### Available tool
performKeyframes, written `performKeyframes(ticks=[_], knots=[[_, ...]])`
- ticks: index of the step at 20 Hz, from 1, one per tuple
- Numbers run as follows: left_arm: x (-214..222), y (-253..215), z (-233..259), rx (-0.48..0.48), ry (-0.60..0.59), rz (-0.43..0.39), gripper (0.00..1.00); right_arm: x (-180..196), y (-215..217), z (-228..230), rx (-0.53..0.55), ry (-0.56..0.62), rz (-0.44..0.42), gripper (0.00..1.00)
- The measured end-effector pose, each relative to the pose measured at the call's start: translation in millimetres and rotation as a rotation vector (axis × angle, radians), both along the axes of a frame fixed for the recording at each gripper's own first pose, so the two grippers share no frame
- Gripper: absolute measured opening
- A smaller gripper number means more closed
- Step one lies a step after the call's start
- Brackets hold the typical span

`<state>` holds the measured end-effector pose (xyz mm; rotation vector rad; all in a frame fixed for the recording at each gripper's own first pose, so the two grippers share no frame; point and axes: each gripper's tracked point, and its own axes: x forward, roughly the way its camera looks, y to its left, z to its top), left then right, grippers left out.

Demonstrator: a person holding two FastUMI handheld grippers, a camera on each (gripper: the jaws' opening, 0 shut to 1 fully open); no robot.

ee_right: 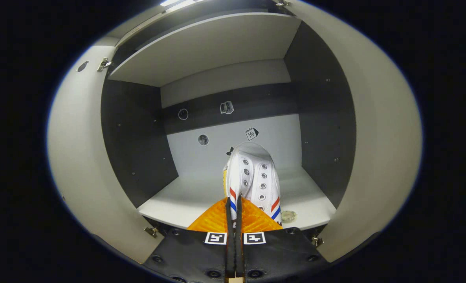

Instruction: Grab one shoe with the right hand and put it into the shoe cabinet, grab the other shoe with the left hand and put it into the shoe cabinet; then close the right door with the right hand and the left door with the left hand.

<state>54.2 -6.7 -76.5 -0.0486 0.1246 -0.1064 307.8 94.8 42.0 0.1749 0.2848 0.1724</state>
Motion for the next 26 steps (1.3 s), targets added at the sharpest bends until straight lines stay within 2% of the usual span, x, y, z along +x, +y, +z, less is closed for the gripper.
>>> performKeyframes(ticks=[6, 9, 13, 14, 16, 17, 18, 20, 21, 22, 26], knots=[[3.6, 7.7, -10.0, 0.008, 0.020, -0.007, 0.94, 50.0, 6.3, -33.7, -0.077, 0.109, -0.033, 0.02], [6.2, 12.6, -13.8, 0.025, 0.026, -0.003, 0.93, 58.4, 8.7, -43.4, -0.093, 0.126, -0.050, 0.00], [8.4, 12.4, -21.4, 0.014, 0.044, -0.013, 0.93, 53.9, 6.6, -10.1, -0.106, -0.001, -0.060, 0.21], [10.0, 10.4, -23.3, 0.001, 0.049, -0.021, 0.93, 46.5, 6.1, -3.7, -0.112, -0.024, -0.056, 0.46], [14.3, 7.5, -30.3, -0.017, 0.068, -0.036, 0.93, 26.5, 0.7, 7.5, -0.127, -0.069, -0.061, 0.75], [17.1, 6.1, -35.0, -0.019, 0.082, -0.043, 0.93, 15.3, -1.2, 10.6, -0.127, -0.094, -0.061, 0.85], [19.8, 5.1, -39.8, -0.019, 0.094, -0.050, 0.92, 2.2, -2.7, 13.4, -0.123, -0.117, -0.060, 1.00], [23.8, 1.8, -51.3, -0.011, 0.120, -0.065, 0.93, -26.1, -4.1, 15.4, -0.111, -0.154, -0.048, 0.99], [26.4, 0.6, -58.3, -0.002, 0.137, -0.072, 0.93, -40.1, -3.2, 14.3, -0.109, -0.167, -0.036, 0.95], [28.5, -1.2, -67.4, 0.008, 0.155, -0.079, 0.93, -53.3, -4.9, 10.7, -0.105, -0.173, -0.031, 0.99], [34.7, -12.5, -106.2, 0.030, 0.242, -0.133, 0.94, -99.0, -9.2, -11.3, -0.097, -0.181, -0.028, 0.99]])
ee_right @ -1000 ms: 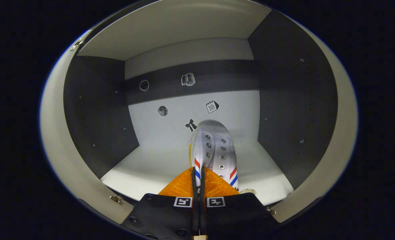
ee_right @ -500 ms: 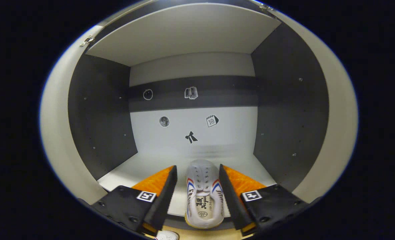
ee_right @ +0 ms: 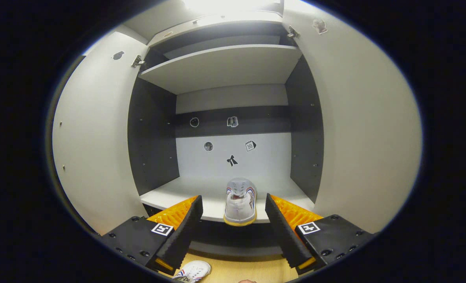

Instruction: Grab one shoe with the right hand and put it into the shoe cabinet, grab the other shoe with the left hand and put it into the shoe cabinet; then close the right door with the right hand and the left door with the left hand.

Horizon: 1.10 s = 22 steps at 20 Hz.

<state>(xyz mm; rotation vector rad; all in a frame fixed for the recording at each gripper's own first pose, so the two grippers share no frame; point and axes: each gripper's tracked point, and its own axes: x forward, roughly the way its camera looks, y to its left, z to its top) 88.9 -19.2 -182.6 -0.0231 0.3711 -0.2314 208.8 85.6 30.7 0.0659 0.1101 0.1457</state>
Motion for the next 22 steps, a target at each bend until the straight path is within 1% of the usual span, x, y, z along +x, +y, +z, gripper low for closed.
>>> performKeyframes(ticks=[3, 4, 7, 8, 15, 18, 22], knots=[[1.6, -11.0, -31.5, 0.008, 0.068, -0.044, 0.94, -26.7, -4.7, -23.3, -0.020, 0.012, -0.009, 0.99], [2.4, -14.5, -40.7, 0.013, 0.092, -0.060, 0.94, -33.6, -5.3, -32.2, -0.022, 0.031, -0.005, 0.94], [-1.5, -25.2, -77.9, 0.030, 0.163, -0.098, 0.93, -49.1, -12.3, -55.7, -0.018, 0.090, -0.010, 0.94], [-2.0, -28.1, -92.4, 0.038, 0.193, -0.108, 0.93, -53.6, -14.8, -61.1, -0.018, 0.104, -0.014, 0.99], [-10.5, -35.4, -168.3, 0.077, 0.374, -0.149, 0.94, -72.4, -38.7, -80.1, -0.037, 0.161, -0.064, 0.99], [-15.4, -36.8, -191.4, 0.098, 0.449, -0.171, 0.93, -78.9, -44.4, -84.1, -0.043, 0.172, -0.079, 0.99], [-14.2, -35.5, -194.6, 0.104, 0.501, -0.176, 0.94, -85.3, -45.9, -90.1, -0.043, 0.194, -0.079, 0.99]])
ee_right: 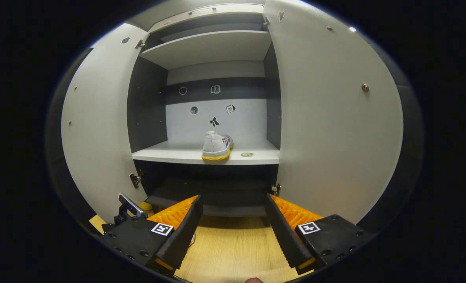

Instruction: Grab one shoe with the right hand and put it into the shoe cabinet, grab the other shoe with the left hand and put it into the shoe cabinet; then close the right door with the right hand and the left door with the left hand.

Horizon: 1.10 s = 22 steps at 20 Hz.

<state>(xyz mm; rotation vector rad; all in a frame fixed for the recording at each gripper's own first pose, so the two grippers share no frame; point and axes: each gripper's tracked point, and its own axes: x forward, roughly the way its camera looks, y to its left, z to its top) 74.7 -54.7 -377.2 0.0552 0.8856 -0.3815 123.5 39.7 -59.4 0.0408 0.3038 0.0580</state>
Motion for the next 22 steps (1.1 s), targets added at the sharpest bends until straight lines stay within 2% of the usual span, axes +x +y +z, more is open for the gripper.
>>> performKeyframes(ticks=[1, 2, 3, 5, 6, 7, 9, 13, 14, 15, 16, 18, 22], knots=[[-2.6, -0.2, -1.2, -0.007, 0.020, 0.001, 0.94, -1.1, 0.1, -1.0, 0.002, 0.006, 0.002, 0.99], [-4.0, 0.1, -2.5, -0.010, 0.036, 0.001, 0.89, -1.5, -0.4, -1.3, 0.004, 0.007, 0.003, 0.99], [-3.5, -4.2, -6.6, -0.034, 0.040, 0.002, 0.90, -1.5, -1.0, -0.1, 0.004, 0.004, 0.001, 0.99], [-7.1, -5.8, -13.5, -0.063, 0.057, 0.017, 0.77, -2.6, -2.3, 1.8, 0.009, 0.000, 0.002, 0.99], [-6.7, -5.9, -14.5, -0.073, 0.063, 0.023, 0.78, -2.2, -2.2, 2.2, 0.012, -0.001, 0.003, 0.99], [-10.9, -15.7, -11.9, -0.128, 0.081, 0.014, 0.78, -1.9, -2.6, 2.5, 0.014, -0.003, 0.003, 0.99], [-10.9, -15.9, -12.0, -0.125, 0.090, 0.027, 0.52, -3.3, -3.5, 3.4, 0.017, -0.003, 0.008, 0.99], [-9.8, -12.4, -11.1, -0.093, 0.077, 0.043, 0.28, -6.5, -5.5, 2.0, 0.020, -0.003, 0.013, 0.99], [-8.9, -11.3, -9.8, -0.080, 0.067, 0.047, 0.18, -8.2, -6.5, 1.6, 0.021, -0.003, 0.014, 0.99], [-7.6, -8.7, -6.6, -0.077, 0.047, 0.060, 0.18, -9.7, -7.0, 2.0, 0.022, -0.002, 0.016, 0.99], [-2.1, -13.3, -10.1, -0.065, 0.022, 0.059, 0.02, -11.5, -7.9, 1.8, 0.023, -0.002, 0.018, 0.99], [1.0, -8.2, -1.3, -0.037, -0.009, 0.076, 0.03, -14.7, -10.1, 2.1, 0.020, -0.003, 0.021, 0.99], [13.7, -4.8, 28.1, -0.061, -0.077, 0.092, 0.02, -21.3, -17.6, 3.6, 0.017, -0.007, 0.022, 0.99]])
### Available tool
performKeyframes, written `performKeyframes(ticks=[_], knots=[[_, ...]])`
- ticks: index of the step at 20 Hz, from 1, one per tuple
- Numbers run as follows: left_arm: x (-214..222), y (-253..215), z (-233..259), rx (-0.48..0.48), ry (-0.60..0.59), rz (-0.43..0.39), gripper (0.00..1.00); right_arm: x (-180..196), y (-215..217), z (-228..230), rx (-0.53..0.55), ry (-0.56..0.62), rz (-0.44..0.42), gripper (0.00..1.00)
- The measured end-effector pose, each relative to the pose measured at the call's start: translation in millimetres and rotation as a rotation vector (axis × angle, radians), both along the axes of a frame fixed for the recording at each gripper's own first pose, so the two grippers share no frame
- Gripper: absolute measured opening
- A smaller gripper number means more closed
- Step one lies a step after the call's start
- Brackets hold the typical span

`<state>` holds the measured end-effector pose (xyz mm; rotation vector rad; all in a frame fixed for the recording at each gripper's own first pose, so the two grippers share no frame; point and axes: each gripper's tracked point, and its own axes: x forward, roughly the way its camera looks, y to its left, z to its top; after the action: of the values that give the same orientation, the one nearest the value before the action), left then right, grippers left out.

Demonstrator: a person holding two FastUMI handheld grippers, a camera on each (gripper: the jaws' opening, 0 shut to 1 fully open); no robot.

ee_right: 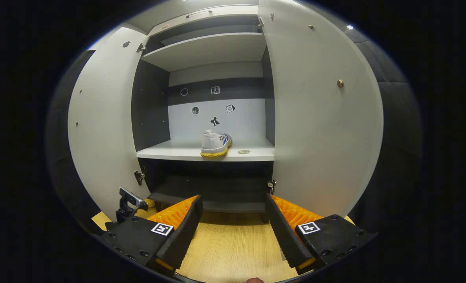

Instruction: Grab one shoe with the right hand and put it into the shoe cabinet, grab the other shoe with the left hand and put it into the shoe cabinet; then close the right door with the right hand and the left door with the left hand.

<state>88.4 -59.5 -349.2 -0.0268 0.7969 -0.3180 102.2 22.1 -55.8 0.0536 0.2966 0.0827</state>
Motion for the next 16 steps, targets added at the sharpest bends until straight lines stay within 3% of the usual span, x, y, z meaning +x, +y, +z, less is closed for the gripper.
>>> performKeyframes(ticks=[6, 16], knots=[[14.7, 7.6, 50.4, -0.053, -0.168, 0.041, 0.01, -8.1, -3.6, 0.2, 0.014, -0.006, 0.018, 0.99], [15.6, 7.7, 49.1, -0.136, -0.393, 0.108, 0.01, -19.3, -9.5, 1.6, 0.039, -0.024, 0.034, 0.99]])
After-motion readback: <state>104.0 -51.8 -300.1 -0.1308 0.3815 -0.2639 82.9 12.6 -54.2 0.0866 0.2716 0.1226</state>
